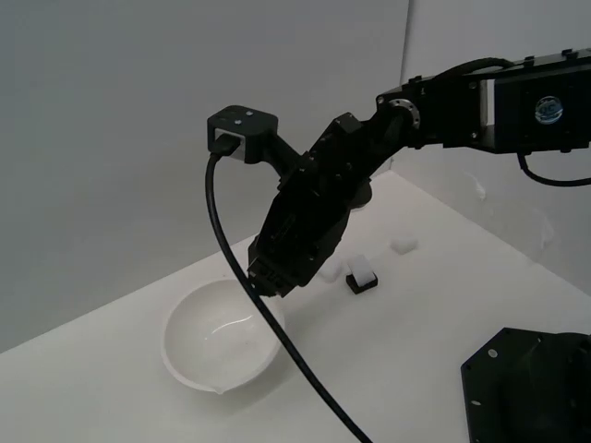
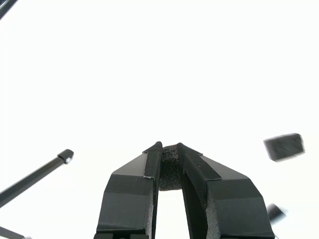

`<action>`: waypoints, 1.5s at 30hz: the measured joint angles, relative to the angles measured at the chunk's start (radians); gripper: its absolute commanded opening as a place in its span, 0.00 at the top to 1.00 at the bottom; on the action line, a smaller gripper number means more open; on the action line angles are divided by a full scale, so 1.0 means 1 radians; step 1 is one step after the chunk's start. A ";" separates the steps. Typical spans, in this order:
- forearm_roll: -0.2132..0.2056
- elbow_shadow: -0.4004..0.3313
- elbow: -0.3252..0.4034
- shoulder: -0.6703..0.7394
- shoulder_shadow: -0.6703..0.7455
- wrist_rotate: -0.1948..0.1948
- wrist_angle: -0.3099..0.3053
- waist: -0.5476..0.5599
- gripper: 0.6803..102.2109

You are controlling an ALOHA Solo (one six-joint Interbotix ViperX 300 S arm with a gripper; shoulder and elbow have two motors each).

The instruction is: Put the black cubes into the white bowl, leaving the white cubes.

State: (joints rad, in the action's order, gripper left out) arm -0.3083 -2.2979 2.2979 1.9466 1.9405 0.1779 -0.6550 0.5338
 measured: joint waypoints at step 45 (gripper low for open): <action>-0.092 -0.175 0.170 -0.018 -0.020 0.043 -0.028 -0.342 0.14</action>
State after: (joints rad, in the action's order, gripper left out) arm -0.4004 -2.4728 2.4682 1.9282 1.9205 0.2209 -0.6826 0.1917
